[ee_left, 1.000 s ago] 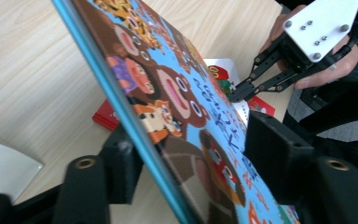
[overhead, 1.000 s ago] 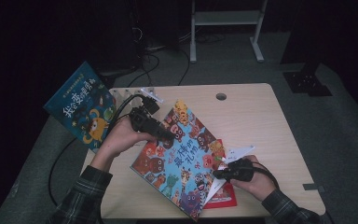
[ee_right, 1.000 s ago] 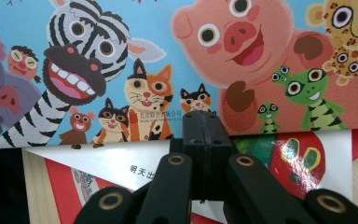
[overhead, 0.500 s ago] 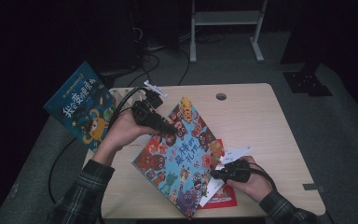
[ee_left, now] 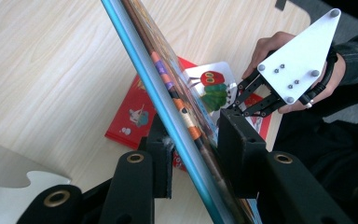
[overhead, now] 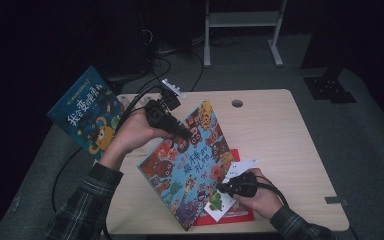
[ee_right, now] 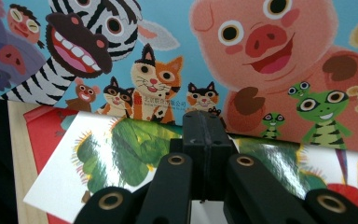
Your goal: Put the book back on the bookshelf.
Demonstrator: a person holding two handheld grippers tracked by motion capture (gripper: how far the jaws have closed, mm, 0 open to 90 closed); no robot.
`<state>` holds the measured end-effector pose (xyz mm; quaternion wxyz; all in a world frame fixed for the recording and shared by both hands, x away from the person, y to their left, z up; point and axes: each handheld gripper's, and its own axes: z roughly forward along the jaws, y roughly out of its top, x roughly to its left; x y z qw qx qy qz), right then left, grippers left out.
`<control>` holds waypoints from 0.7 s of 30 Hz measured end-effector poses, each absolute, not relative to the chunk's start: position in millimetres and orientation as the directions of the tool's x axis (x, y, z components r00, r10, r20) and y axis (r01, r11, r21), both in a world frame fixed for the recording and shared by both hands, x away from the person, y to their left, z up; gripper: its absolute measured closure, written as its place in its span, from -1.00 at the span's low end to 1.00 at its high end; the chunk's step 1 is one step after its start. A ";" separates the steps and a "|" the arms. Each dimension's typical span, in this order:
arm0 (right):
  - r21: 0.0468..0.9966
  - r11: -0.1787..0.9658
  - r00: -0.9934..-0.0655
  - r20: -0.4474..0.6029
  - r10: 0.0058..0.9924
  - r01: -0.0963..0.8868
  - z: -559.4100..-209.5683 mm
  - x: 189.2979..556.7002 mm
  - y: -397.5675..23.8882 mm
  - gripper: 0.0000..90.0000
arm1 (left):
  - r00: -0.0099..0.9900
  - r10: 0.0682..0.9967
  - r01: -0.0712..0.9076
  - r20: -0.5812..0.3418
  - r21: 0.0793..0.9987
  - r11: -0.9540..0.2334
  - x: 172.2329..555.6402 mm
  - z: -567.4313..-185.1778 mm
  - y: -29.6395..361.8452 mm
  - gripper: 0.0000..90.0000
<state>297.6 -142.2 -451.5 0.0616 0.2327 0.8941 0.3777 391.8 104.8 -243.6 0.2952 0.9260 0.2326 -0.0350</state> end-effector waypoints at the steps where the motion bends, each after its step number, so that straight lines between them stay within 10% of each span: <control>1: 0.705 0.607 -0.884 0.061 0.464 0.367 -451.6 297.4 -141.4 0.98 | 0.890 0.408 0.450 -0.201 0.529 -0.720 391.6 -242.4 103.6 0.47; 11: 0.716 0.605 -0.888 0.046 0.458 0.349 -452.2 298.3 -130.6 0.97 | 0.884 0.421 0.463 -0.205 0.511 -0.724 395.9 -235.7 98.9 0.56; 21: 0.761 0.533 -0.860 0.063 0.507 0.370 -446.3 313.8 -156.5 0.23 | 0.862 0.438 0.505 -0.254 0.484 -0.714 406.6 -235.9 99.8 0.62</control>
